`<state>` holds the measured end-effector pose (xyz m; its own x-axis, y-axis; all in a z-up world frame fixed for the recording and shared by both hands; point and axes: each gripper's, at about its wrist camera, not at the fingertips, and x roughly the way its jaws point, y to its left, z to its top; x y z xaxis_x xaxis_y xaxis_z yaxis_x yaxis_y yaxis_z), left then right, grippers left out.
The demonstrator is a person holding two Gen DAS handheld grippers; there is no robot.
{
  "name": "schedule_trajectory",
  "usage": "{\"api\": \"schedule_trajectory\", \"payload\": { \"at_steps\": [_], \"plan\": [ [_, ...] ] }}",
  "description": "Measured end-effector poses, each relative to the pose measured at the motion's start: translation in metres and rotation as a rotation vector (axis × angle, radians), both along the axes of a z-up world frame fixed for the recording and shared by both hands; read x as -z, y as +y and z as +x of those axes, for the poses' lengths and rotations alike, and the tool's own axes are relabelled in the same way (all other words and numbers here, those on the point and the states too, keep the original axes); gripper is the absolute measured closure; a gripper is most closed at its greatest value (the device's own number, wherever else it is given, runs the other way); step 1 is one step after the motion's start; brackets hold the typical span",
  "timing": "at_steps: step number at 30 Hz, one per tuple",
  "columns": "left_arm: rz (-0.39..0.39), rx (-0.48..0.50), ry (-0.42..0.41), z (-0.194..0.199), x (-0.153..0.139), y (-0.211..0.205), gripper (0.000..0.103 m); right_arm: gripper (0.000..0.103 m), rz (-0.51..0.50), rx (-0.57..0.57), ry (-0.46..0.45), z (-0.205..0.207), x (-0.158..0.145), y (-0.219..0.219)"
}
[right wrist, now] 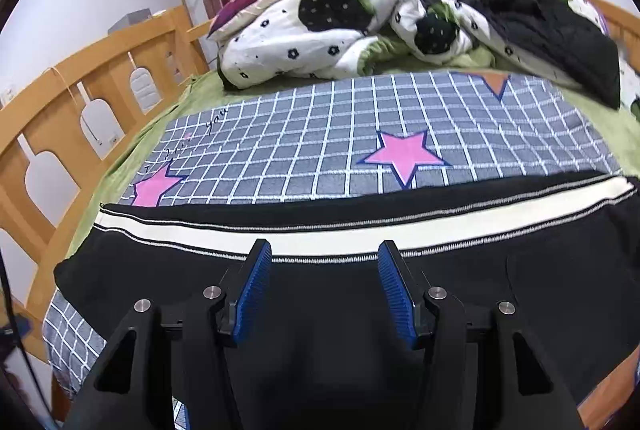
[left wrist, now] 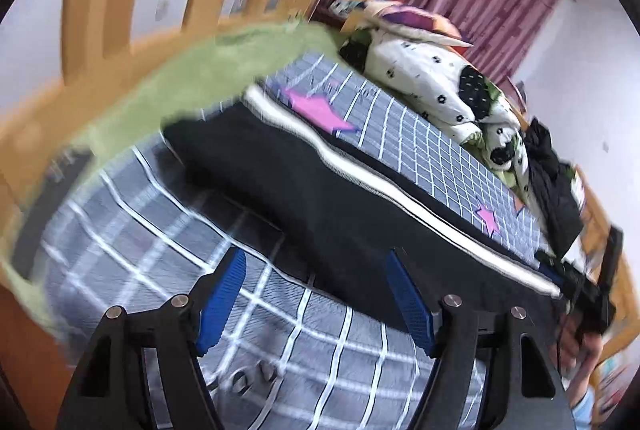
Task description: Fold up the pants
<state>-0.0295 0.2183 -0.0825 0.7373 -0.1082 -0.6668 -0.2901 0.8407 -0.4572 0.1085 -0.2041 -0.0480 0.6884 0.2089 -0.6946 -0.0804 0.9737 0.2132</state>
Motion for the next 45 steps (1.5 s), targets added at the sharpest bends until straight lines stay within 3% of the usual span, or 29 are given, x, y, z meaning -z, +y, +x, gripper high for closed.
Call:
{"api": "schedule_trajectory", "payload": {
  "at_steps": [4,8,11,15,18,19,22,27,30,32,36,39,45],
  "plan": [
    [-0.194,-0.028,-0.005,0.030,0.044,0.021,0.032,0.048,0.063,-0.035,0.036,0.001,0.002,0.000],
    [-0.281,-0.028,0.034,0.069,0.075,0.036,0.032,0.049,0.054,-0.055,0.034,0.001,0.002,0.008],
    [-0.362,-0.059,-0.034,0.084,0.089,0.051,0.032,0.049,0.048,-0.085,0.051,0.001,0.006,0.018],
    [-0.292,-0.157,-0.081,0.091,0.075,0.075,0.042,0.049,-0.003,-0.087,0.057,0.003,0.012,0.027],
    [-0.220,-0.314,-0.152,0.068,0.049,0.110,0.077,0.049,-0.044,-0.080,0.060,0.004,0.017,0.031],
    [-0.213,-0.323,-0.182,0.061,0.042,0.117,0.078,0.049,-0.053,-0.078,0.063,0.004,0.019,0.032],
    [-0.218,-0.308,-0.193,0.051,0.032,0.126,0.077,0.049,-0.073,-0.077,0.069,0.006,0.023,0.035],
    [-0.069,-0.302,-0.099,0.048,0.030,0.113,0.077,0.049,-0.129,-0.084,0.044,0.001,0.023,0.043],
    [-0.124,-0.287,-0.099,0.046,0.013,0.121,0.075,0.049,-0.160,-0.098,0.013,-0.004,0.019,0.047],
    [-0.109,-0.270,-0.075,0.047,-0.001,0.122,0.072,0.049,-0.169,-0.103,0.000,-0.006,0.018,0.048],
    [-0.027,-0.327,-0.121,0.026,-0.021,0.118,0.033,0.049,-0.152,-0.121,-0.003,-0.009,0.015,0.048],
    [-0.037,-0.322,-0.079,0.015,-0.016,0.117,0.033,0.049,-0.149,-0.126,-0.016,-0.011,0.012,0.048],
    [-0.097,-0.248,0.014,0.003,0.032,0.095,0.035,0.048,-0.139,-0.127,-0.015,-0.013,0.012,0.048]
  ]
}}
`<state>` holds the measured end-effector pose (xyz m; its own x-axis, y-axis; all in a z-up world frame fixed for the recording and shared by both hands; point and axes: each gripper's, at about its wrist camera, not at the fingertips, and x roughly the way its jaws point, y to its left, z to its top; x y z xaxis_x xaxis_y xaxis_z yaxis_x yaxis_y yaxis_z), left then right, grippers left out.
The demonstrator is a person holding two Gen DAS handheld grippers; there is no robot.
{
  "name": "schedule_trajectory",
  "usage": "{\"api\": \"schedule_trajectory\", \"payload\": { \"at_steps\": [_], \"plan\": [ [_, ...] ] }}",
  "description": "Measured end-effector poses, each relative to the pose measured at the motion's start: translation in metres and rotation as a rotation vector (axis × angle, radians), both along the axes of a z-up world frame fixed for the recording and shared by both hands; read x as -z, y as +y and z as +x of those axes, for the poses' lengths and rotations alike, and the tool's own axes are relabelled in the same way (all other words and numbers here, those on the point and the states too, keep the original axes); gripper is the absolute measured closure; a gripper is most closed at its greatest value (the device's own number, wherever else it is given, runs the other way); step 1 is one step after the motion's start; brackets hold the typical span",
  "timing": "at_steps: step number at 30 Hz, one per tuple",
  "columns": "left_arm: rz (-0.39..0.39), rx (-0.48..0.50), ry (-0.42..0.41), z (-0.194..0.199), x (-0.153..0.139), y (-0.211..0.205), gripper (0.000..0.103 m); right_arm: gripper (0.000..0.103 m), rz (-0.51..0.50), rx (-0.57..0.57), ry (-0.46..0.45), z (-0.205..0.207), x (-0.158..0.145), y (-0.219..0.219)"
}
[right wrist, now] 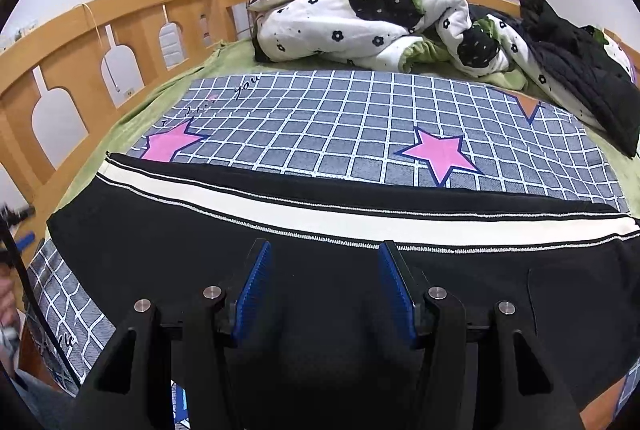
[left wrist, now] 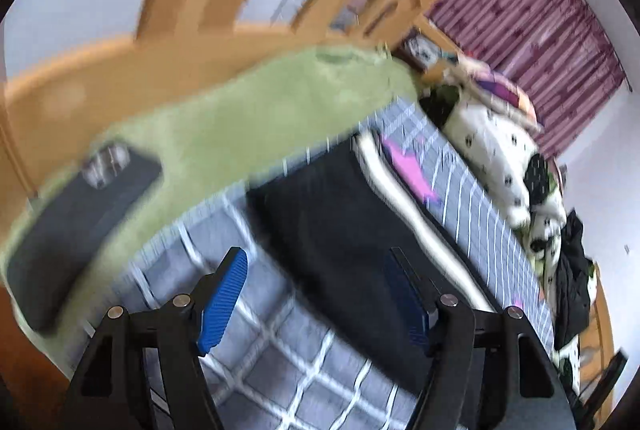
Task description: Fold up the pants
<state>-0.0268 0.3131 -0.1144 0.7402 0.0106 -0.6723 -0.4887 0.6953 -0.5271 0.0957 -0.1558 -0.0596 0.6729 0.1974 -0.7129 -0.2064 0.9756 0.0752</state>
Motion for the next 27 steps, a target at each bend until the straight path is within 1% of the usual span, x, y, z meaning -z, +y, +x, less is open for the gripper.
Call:
{"api": "schedule_trajectory", "payload": {
  "at_steps": [2,3,4,5,6,7,8,9,10,11,12,13,14,16,17,18,21,22,25,26,27],
  "plan": [
    [-0.027,0.045,0.023,0.011,0.017,-0.009,0.035,0.049,-0.001,-0.004,0.007,0.000,0.002,0.001],
    [-0.054,0.080,0.031,0.021,0.028,-0.012,0.035,0.049,-0.010,-0.006,0.007,0.000,0.003,0.003],
    [-0.063,0.084,0.027,0.029,0.036,-0.013,0.035,0.049,-0.018,-0.006,0.005,0.000,0.004,0.004],
    [-0.049,0.068,0.016,0.033,0.038,-0.014,0.036,0.049,-0.033,-0.006,-0.001,-0.001,0.004,0.006],
    [-0.021,0.046,-0.004,0.039,0.037,-0.016,0.039,0.049,-0.045,-0.006,-0.008,-0.001,0.005,0.007],
    [0.011,0.034,-0.004,0.043,0.034,-0.018,0.067,0.049,-0.052,-0.006,-0.012,-0.001,0.005,0.009],
    [0.084,0.003,0.031,0.050,0.029,-0.023,0.082,0.049,-0.061,-0.008,-0.016,-0.001,0.006,0.010],
    [0.149,-0.018,0.034,0.052,0.021,-0.029,0.088,0.049,-0.073,-0.011,-0.017,-0.001,0.007,0.012],
    [0.222,-0.033,-0.017,0.048,0.009,-0.040,0.088,0.049,-0.078,-0.012,-0.018,-0.001,0.008,0.012],
    [0.267,-0.041,-0.048,0.045,0.000,-0.047,0.089,0.049,-0.085,-0.010,-0.018,0.000,0.009,0.013],
    [0.329,-0.037,-0.095,0.041,-0.013,-0.059,0.089,0.049,-0.093,-0.006,-0.018,0.001,0.011,0.013],
    [0.391,-0.003,-0.141,0.039,-0.024,-0.072,0.089,0.049,-0.097,-0.002,-0.016,0.002,0.012,0.012],
    [0.445,0.041,-0.158,0.042,-0.030,-0.083,0.089,0.049,-0.101,0.004,-0.009,0.005,0.015,0.012],
    [0.570,0.147,-0.155,0.048,-0.037,-0.112,0.089,0.049,-0.096,0.010,0.012,0.008,0.019,0.012],
    [0.601,0.168,-0.157,0.050,-0.038,-0.121,0.089,0.049,-0.092,0.011,0.022,0.009,0.021,0.013],
    [0.626,0.190,-0.163,0.051,-0.037,-0.132,0.089,0.049,-0.093,0.011,0.027,0.010,0.022,0.014],
    [0.618,0.252,-0.163,0.055,-0.034,-0.148,0.089,0.049,-0.124,0.003,0.015,0.010,0.025,0.020],
    [0.640,0.274,-0.156,0.058,-0.033,-0.156,0.089,0.049,-0.136,-0.001,0.008,0.009,0.026,0.022],
    [0.727,0.289,-0.120,0.059,-0.034,-0.166,0.089,0.049,-0.162,-0.007,-0.006,0.008,0.028,0.026],
    [0.727,0.286,-0.119,0.057,-0.035,-0.164,0.089,0.049,-0.166,-0.007,-0.004,0.009,0.030,0.027],
    [0.711,0.280,-0.119,0.054,-0.036,-0.161,0.087,0.049,-0.166,-0.006,0.002,0.010,0.031,0.026]
  ]
}}
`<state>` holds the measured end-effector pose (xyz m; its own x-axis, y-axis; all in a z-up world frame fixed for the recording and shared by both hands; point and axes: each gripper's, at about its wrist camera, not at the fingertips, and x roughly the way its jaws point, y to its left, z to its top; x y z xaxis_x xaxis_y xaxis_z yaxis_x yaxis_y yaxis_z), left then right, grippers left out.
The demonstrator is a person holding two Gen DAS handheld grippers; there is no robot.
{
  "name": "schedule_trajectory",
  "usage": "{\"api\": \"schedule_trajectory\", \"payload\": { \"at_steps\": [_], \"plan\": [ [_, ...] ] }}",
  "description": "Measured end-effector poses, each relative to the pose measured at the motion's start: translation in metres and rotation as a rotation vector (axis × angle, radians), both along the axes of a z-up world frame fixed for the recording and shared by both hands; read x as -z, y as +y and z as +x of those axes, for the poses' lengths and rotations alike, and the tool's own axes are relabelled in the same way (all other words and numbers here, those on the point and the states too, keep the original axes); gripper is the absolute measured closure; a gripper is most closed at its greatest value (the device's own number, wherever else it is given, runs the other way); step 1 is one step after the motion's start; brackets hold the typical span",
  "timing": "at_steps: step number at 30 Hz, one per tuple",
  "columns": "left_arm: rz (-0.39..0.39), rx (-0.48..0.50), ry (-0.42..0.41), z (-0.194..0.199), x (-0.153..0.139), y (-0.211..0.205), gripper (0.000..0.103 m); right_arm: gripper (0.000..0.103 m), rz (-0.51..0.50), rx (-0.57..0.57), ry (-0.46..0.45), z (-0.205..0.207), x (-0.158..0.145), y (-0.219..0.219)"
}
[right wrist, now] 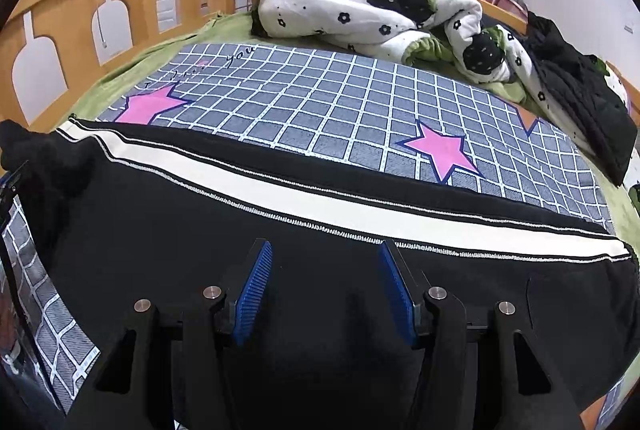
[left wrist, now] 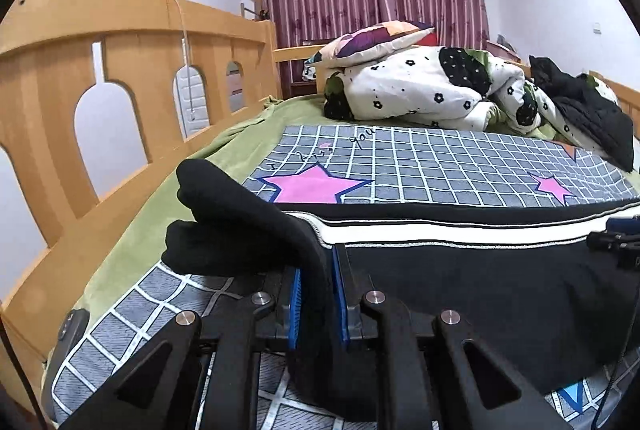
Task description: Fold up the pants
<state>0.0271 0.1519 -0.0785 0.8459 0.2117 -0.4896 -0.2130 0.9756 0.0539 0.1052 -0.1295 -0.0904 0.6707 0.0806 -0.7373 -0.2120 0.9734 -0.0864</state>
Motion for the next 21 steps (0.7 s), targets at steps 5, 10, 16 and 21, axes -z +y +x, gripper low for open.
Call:
{"api": "schedule_trajectory", "payload": {
  "at_steps": [5,10,16,21],
  "plan": [
    [-0.213,-0.165,0.054,-0.003,0.012,0.062,0.059,0.049,0.010,0.022,0.033,0.006,0.007,-0.003],
    [-0.757,-0.199,0.144,-0.007,0.077,0.145,0.034,0.049,0.003,0.033,0.038,0.007,0.010,-0.001],
    [-0.874,-0.202,0.064,-0.005,0.081,0.165,0.039,0.049,-0.011,0.002,0.024,0.001,0.008,0.009],
    [-0.717,-0.272,-0.051,-0.010,0.044,0.168,0.083,0.049,-0.017,-0.031,0.007,-0.006,0.004,0.013]
  ]
}}
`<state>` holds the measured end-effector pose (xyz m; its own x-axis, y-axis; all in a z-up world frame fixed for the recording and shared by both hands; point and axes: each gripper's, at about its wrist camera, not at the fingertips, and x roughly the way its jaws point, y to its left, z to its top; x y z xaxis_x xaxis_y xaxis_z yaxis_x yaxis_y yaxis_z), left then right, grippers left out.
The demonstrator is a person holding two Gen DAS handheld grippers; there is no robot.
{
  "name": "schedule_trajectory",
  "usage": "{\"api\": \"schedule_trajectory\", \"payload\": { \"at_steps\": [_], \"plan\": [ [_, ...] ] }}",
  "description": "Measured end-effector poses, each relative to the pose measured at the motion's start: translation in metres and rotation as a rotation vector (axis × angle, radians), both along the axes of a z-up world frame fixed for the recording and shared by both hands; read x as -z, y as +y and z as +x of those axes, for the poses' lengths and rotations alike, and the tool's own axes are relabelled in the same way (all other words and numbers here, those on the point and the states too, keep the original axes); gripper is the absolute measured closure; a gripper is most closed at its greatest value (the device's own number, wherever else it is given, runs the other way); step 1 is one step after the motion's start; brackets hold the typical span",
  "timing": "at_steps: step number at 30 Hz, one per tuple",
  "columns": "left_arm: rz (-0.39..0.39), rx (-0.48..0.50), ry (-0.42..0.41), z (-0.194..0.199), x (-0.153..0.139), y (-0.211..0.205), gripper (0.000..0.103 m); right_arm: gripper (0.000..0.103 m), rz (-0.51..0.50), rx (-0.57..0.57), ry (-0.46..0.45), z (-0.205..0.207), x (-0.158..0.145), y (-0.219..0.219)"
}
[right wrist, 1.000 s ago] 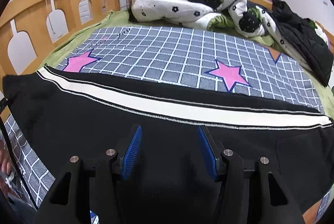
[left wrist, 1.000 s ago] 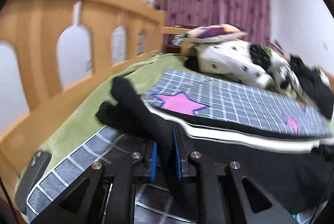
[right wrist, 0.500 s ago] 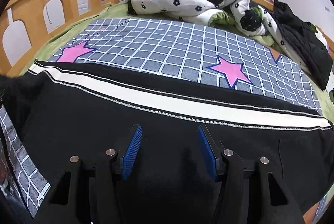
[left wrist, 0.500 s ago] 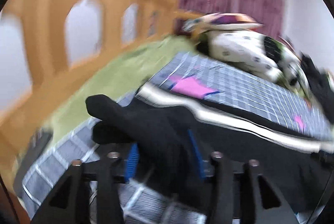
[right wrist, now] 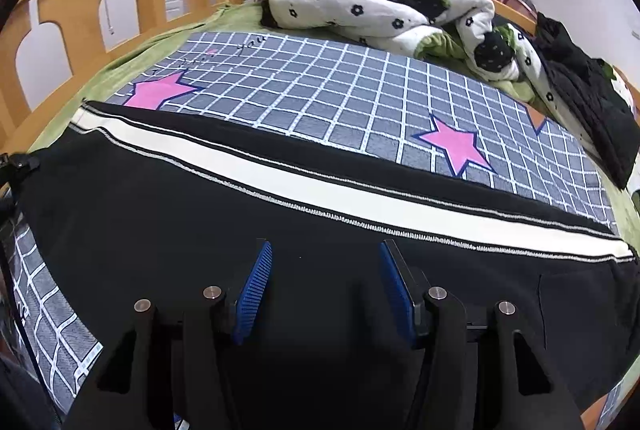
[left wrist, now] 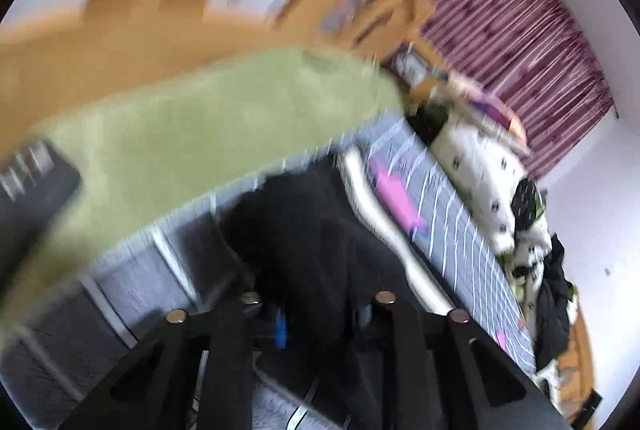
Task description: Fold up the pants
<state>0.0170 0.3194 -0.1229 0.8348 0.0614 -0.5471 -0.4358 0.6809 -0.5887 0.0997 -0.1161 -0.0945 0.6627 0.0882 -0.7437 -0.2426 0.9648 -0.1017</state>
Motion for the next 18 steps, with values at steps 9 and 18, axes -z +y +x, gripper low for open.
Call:
{"api": "schedule_trajectory", "payload": {
  "at_steps": [9,18],
  "plan": [
    [0.287,-0.057,0.298,-0.007,-0.046,-0.009,0.058,0.049,0.106,-0.045,0.018,-0.010,-0.015,-0.011],
    [0.476,0.085,0.236,-0.101,-0.094,-0.047,0.043,0.049,0.029,-0.166,0.037,-0.029,-0.001,0.011]
  ]
}}
